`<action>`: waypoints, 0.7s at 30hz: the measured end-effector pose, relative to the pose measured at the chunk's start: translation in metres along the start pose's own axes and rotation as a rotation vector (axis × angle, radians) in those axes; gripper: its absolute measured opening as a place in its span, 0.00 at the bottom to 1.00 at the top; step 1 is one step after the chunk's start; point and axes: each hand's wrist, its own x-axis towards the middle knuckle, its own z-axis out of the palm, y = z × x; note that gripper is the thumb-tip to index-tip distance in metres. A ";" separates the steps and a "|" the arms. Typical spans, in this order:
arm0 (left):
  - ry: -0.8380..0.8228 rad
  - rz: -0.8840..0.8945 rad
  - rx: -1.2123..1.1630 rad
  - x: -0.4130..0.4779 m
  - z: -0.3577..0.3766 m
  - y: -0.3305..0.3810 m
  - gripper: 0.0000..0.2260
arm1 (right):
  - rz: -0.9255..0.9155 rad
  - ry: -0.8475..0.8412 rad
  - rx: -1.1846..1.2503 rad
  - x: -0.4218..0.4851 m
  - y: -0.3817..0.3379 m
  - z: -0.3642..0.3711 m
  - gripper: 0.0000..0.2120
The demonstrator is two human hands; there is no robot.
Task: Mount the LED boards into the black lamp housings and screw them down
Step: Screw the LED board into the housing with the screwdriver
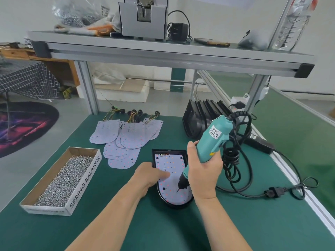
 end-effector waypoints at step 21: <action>-0.153 -0.055 0.175 -0.006 -0.010 0.009 0.23 | 0.075 -0.010 0.183 0.006 -0.026 0.003 0.08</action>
